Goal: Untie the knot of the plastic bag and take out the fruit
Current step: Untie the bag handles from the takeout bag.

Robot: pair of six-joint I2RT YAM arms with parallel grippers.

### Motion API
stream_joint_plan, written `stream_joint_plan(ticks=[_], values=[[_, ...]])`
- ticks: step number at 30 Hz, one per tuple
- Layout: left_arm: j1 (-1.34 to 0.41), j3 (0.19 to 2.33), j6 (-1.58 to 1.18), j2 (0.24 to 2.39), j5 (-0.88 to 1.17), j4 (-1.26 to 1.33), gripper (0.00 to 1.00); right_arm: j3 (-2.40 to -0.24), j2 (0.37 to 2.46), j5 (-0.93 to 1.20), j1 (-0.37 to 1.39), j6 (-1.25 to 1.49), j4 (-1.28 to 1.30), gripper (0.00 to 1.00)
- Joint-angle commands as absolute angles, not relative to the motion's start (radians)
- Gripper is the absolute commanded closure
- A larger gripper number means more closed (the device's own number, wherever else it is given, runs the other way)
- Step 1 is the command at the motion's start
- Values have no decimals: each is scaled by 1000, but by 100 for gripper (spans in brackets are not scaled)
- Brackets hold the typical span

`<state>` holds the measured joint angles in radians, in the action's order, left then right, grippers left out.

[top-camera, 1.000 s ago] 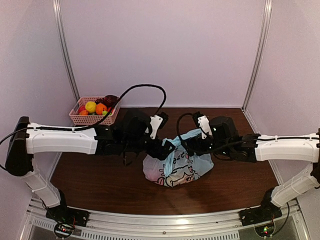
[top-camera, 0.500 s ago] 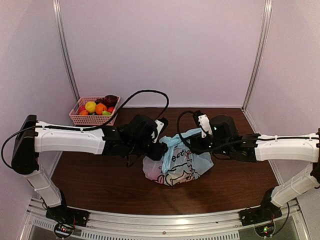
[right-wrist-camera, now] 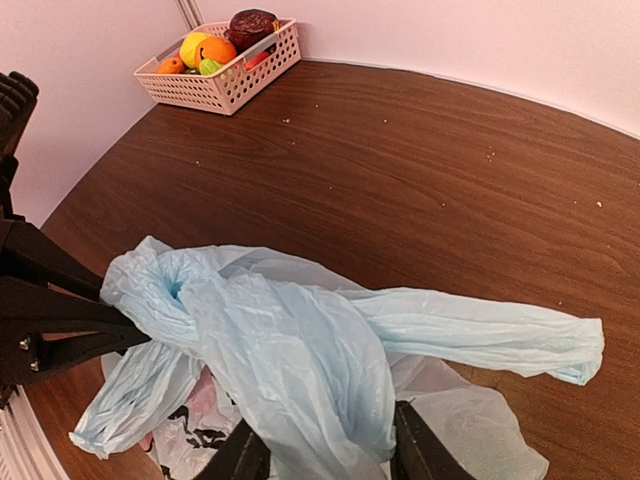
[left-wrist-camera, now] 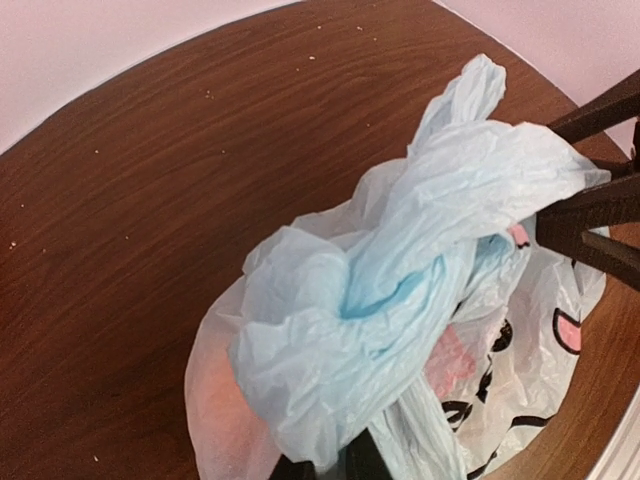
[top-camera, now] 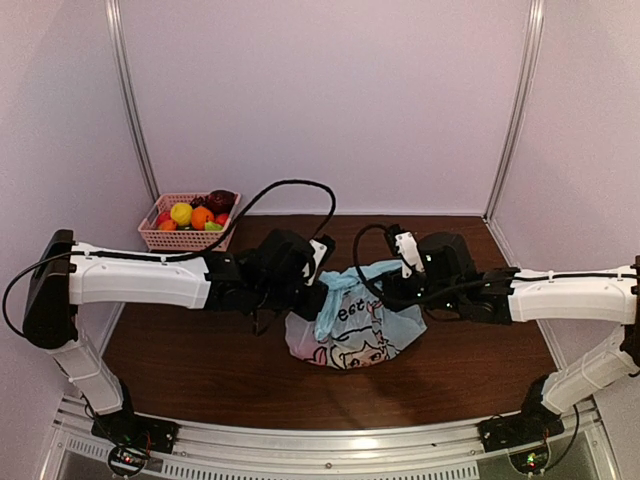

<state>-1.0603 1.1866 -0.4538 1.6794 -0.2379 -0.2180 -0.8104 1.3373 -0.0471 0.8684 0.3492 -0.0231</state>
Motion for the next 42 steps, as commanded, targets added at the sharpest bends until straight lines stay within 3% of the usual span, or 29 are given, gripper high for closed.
stream_joint_plan(ticks=[1, 6, 23, 41, 42], values=[[-1061, 1179, -481, 1681, -216, -182, 98, -807, 1320, -35, 865, 369, 11, 64], [-1060, 1156, -507, 1666, -263, -177, 100, -799, 1307, -34, 865, 381, 3, 100], [-1057, 1108, -505, 1554, -383, -188, 100, -787, 1175, -138, 864, 380, 77, 100], [-1056, 1058, -513, 1540, -376, -171, 100, -749, 1227, -120, 864, 427, 46, 100], [-1057, 1057, -491, 1533, -349, -165, 100, -750, 1218, -123, 864, 428, 51, 95]])
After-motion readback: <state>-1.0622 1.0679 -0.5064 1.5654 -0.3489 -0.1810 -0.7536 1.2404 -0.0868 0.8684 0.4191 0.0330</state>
